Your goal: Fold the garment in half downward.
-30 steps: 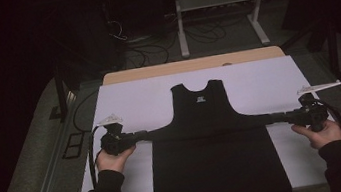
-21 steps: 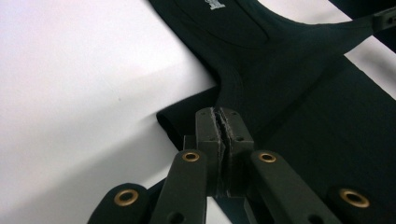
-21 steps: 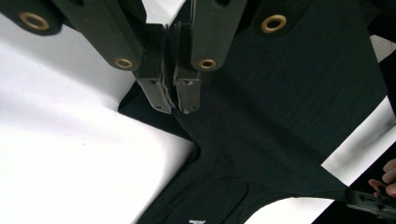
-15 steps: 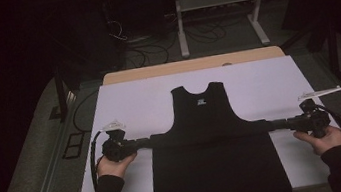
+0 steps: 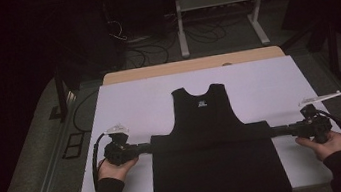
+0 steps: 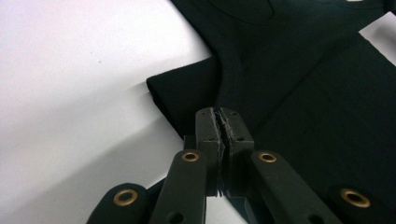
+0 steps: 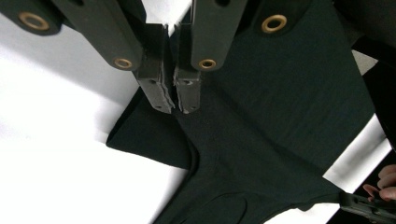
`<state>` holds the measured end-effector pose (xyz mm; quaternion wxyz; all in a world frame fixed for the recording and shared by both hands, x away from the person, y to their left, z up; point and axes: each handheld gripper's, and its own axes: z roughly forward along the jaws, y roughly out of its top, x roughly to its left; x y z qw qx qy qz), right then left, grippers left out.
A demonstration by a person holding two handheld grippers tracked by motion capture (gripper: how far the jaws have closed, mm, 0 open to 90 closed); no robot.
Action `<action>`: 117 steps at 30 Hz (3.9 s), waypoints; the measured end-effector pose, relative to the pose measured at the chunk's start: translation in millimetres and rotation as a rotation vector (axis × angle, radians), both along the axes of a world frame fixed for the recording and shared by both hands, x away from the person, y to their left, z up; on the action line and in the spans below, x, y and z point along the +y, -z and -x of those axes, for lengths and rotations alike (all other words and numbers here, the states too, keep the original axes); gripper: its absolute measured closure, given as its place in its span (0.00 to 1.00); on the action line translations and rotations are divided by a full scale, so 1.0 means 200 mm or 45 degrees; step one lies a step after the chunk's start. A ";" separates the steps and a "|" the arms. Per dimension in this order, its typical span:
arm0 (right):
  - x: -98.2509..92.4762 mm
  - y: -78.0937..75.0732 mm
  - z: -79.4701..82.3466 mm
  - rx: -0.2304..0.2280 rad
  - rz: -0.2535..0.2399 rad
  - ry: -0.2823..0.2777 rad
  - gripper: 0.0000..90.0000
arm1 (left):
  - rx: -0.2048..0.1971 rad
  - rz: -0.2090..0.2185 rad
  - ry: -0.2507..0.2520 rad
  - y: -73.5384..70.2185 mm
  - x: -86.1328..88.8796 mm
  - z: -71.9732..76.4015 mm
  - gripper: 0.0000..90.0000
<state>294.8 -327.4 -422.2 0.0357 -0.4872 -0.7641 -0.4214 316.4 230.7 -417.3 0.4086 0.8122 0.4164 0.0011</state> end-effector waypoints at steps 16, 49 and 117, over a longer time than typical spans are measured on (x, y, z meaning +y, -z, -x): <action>0.00 0.02 0.04 0.035 0.008 0.005 0.93 | 0.050 -0.009 0.029 0.02 0.00 0.04 0.95; 0.02 0.04 0.08 0.087 0.086 0.008 0.81 | 0.127 -0.069 0.069 0.06 -0.01 0.06 0.89; 0.12 -0.30 -0.13 -0.360 0.119 0.002 0.00 | -0.228 0.019 0.027 -0.22 -0.04 -0.16 0.00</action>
